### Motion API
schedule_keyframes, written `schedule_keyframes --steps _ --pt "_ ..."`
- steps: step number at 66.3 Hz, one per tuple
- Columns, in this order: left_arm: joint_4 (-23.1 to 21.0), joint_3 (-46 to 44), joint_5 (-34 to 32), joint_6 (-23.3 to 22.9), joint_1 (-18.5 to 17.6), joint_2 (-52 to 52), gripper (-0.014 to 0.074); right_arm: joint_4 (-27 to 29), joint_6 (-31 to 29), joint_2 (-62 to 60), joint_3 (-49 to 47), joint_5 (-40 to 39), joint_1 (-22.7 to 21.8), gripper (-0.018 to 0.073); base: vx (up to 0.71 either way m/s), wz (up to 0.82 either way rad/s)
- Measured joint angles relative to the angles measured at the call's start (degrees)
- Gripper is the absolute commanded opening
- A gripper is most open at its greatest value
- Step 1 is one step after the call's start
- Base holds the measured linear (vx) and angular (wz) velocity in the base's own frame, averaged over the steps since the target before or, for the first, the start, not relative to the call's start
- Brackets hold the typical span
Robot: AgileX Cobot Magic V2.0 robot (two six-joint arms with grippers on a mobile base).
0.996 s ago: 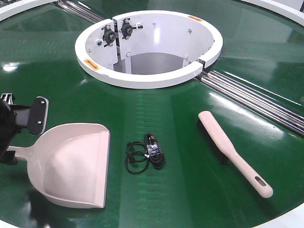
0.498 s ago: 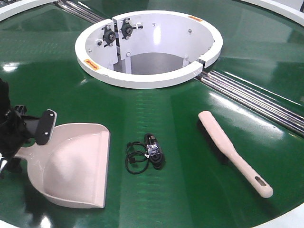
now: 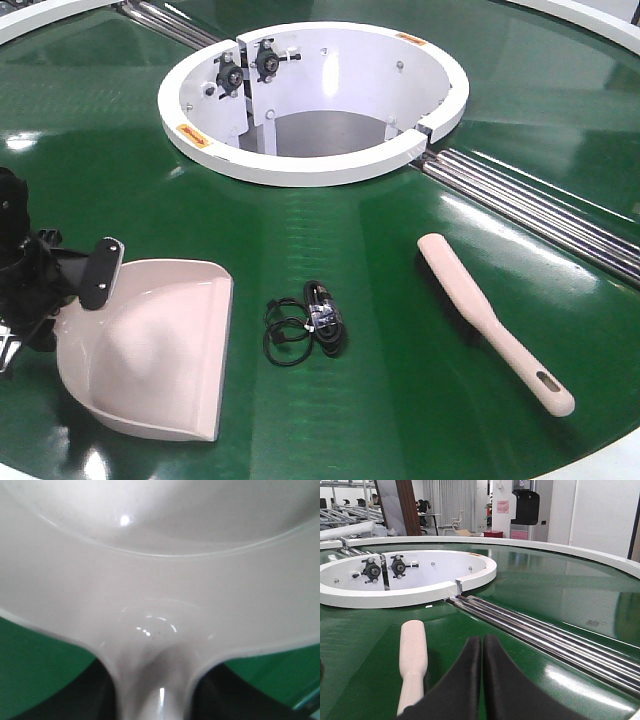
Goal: Clean and inspect green conveyor with broom and dustpan
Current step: 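Lift the dustpan handle with the left gripper, tilting its lip down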
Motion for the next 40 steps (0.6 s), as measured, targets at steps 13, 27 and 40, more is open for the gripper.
schedule_keyframes --steps 13,27,40 --pt "1.34 0.00 0.39 0.00 -0.52 -3.59 -0.0008 0.00 0.00 0.00 0.00 0.00 0.00 -0.0009 0.00 0.00" --pt "1.64 -0.48 3.20 -0.21 -0.89 -4.98 -0.0008 0.00 0.00 0.00 0.00 0.00 0.00 -0.0009 0.00 0.00" --pt "-1.30 -4.39 4.40 -0.28 -1.00 -4.98 -0.0008 0.00 0.00 0.00 0.00 0.00 0.00 -0.0009 0.00 0.00"
